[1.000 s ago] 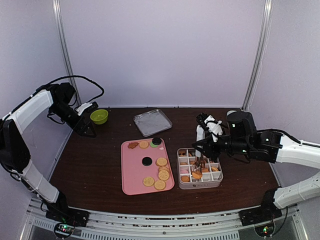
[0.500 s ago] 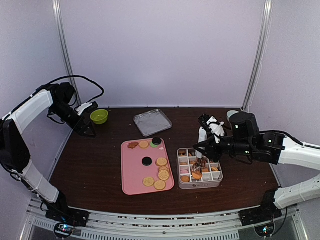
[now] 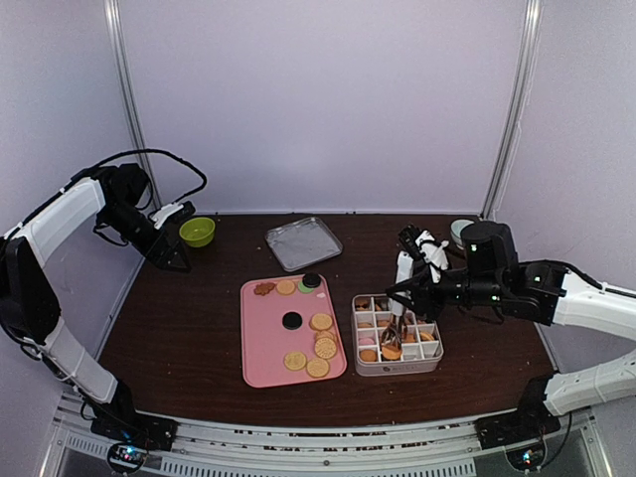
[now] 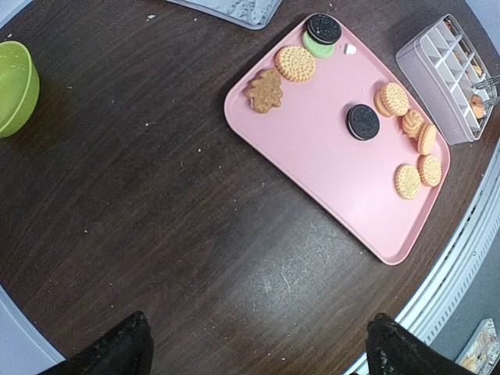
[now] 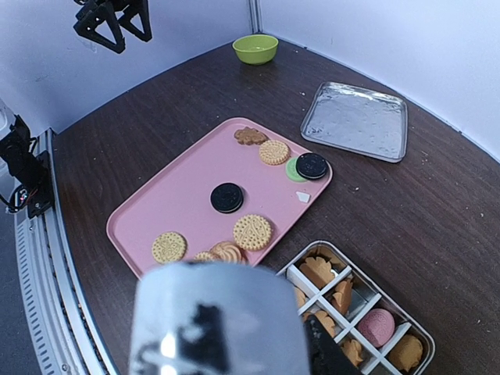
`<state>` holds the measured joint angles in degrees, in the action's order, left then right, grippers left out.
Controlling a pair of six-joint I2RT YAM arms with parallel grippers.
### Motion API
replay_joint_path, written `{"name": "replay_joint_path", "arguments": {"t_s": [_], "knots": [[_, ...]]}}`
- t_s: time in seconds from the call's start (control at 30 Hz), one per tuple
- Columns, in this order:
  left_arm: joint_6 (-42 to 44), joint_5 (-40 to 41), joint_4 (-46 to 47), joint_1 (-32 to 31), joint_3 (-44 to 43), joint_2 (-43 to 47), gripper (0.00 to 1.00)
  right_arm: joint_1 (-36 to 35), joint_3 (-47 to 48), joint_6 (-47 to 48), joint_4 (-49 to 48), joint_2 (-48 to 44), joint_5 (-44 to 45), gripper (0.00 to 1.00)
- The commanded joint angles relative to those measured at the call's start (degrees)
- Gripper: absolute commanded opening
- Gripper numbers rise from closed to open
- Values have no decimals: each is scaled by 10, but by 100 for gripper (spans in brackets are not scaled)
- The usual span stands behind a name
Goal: Pack the cookies
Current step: Adjust the fake cookies in the empty pocket of the box.
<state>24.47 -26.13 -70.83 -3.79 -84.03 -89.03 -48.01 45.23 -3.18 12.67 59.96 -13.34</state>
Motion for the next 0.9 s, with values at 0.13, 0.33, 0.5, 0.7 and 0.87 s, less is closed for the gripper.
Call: {"name": "replay_joint_path", "arguments": {"t_s": [0.13, 0.33, 0.5, 0.7, 0.87], "knots": [[5, -17, -4, -2, -17, 6, 98, 7, -11, -11, 30, -19, -46, 34], [5, -17, -5, -2, -20, 5, 98, 9, -10, -7, 34, -13, -31, 37], [5, -16, -7, -1, -21, 5, 98, 10, -1, -1, 32, -16, -30, 28], [4, -20, -7, -1, -24, 1, 98, 9, 22, 15, 47, -34, -14, 19], [3, -22, -7, -2, -25, 0, 98, 1, 26, 24, 54, -40, 18, 23]]}}
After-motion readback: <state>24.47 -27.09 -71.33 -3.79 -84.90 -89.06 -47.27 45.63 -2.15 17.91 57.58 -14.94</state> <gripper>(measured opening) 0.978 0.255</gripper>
